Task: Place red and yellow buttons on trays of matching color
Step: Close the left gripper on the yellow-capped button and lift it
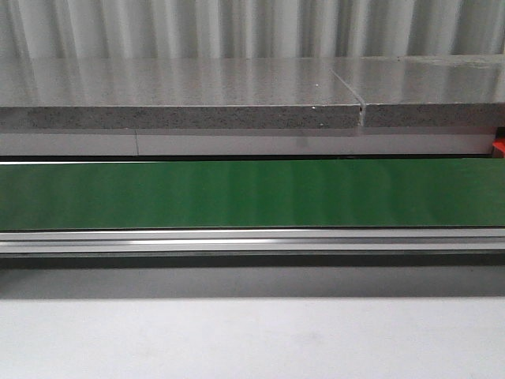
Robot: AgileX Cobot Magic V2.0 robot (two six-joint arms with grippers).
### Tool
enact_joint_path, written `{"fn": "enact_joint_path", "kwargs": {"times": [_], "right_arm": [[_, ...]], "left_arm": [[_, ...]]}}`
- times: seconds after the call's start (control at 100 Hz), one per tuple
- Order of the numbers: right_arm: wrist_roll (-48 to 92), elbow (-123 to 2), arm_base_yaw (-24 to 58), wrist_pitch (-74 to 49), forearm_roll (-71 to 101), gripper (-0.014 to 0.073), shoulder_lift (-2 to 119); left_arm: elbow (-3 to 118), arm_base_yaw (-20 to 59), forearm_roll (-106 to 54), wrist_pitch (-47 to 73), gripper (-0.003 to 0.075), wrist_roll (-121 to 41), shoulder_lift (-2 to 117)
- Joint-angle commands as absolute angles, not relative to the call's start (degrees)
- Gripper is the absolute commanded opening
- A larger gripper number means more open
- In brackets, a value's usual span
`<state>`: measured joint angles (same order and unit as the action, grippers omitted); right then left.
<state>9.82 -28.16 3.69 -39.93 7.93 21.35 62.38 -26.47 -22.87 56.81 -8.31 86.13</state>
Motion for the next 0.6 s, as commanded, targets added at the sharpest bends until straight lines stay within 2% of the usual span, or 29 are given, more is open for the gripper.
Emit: {"fn": "enact_joint_path", "kwargs": {"times": [0.0, 0.41, 0.48, 0.59], "right_arm": [[10.5, -29.6, 3.8, -36.4, 7.8, -0.0069, 21.6], [10.5, -29.6, 3.8, -36.4, 7.8, -0.0069, 21.6], [10.5, -29.6, 3.8, -36.4, 7.8, -0.0069, 21.6], [10.5, -29.6, 3.8, -36.4, 7.8, -0.0069, 21.6]], "left_arm": [[64.0, -26.5, -25.8, 56.3, 0.0218, -8.8, 83.9], [64.0, -22.9, -25.9, 57.7, 0.0227, -11.4, 84.1], [64.0, -22.9, -26.0, 57.7, 0.0284, -12.7, 84.1], [64.0, -22.9, -26.4, 56.3, 0.0472, -12.8, 84.1]]}}
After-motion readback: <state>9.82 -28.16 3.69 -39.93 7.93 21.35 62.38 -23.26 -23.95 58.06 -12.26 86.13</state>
